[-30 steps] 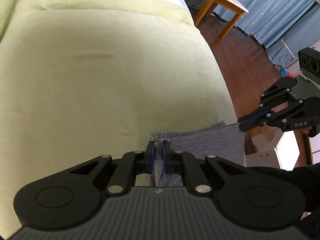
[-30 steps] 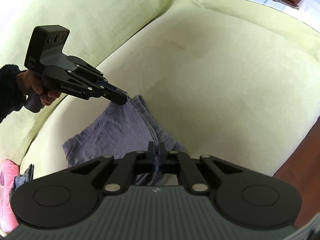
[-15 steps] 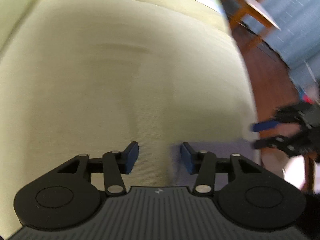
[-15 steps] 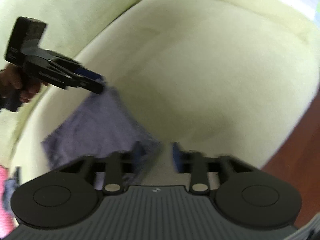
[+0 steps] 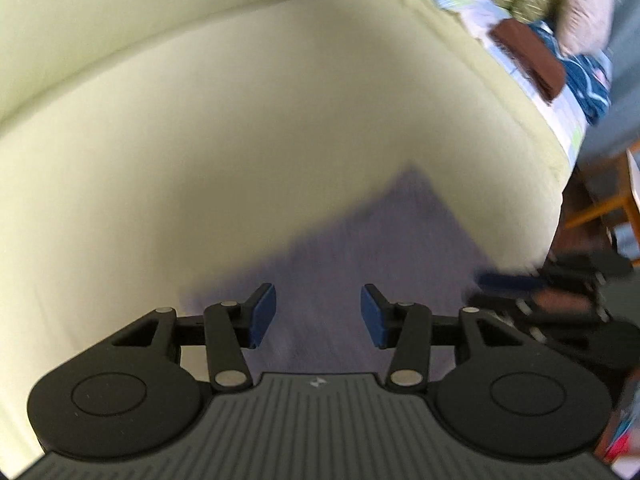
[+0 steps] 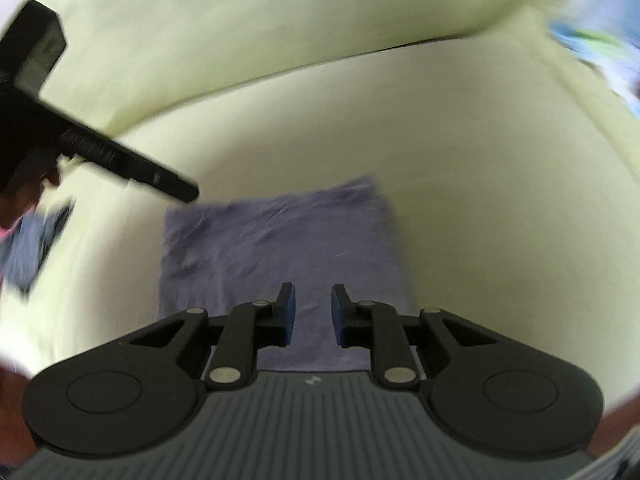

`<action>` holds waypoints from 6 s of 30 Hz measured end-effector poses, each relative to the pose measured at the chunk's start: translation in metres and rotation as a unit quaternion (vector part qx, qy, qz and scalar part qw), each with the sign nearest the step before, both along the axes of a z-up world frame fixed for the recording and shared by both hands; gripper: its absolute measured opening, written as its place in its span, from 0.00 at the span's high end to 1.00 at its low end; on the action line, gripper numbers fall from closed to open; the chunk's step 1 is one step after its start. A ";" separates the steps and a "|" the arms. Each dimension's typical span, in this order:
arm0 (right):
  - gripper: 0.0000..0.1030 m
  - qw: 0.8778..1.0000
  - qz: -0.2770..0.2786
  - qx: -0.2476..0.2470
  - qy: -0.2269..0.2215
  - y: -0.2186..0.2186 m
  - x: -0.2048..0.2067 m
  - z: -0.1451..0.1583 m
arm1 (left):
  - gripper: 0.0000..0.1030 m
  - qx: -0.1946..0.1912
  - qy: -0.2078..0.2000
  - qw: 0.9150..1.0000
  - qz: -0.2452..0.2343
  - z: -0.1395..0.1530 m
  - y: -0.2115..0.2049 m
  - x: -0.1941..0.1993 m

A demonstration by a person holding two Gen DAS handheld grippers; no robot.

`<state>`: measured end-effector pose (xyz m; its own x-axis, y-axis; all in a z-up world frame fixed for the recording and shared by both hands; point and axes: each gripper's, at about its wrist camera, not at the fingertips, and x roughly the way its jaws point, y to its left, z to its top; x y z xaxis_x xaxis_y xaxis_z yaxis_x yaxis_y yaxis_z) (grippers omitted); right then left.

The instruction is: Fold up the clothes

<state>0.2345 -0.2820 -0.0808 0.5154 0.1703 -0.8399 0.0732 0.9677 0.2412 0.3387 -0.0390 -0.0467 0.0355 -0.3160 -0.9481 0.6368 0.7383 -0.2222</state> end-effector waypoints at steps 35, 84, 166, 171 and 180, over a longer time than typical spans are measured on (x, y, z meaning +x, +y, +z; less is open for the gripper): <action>0.91 0.993 0.110 -0.034 -0.006 -0.053 0.118 -0.017 | 0.63 -0.099 -0.042 0.989 0.100 -0.015 0.022 0.024; 0.83 0.973 0.225 0.017 -0.039 0.001 0.113 -0.001 | 0.66 -0.079 -0.077 0.983 0.149 -0.024 0.009 0.022; 0.98 0.857 0.511 0.060 0.018 0.122 0.238 -0.021 | 0.89 0.003 -0.115 0.847 0.519 -0.077 -0.037 -0.118; 0.68 0.861 0.501 0.079 0.023 0.112 0.235 -0.008 | 0.89 0.001 -0.115 0.846 0.520 -0.077 -0.035 -0.119; 1.00 0.851 0.523 0.053 0.005 0.122 0.222 -0.012 | 0.88 0.001 -0.118 0.847 0.518 -0.073 -0.033 -0.124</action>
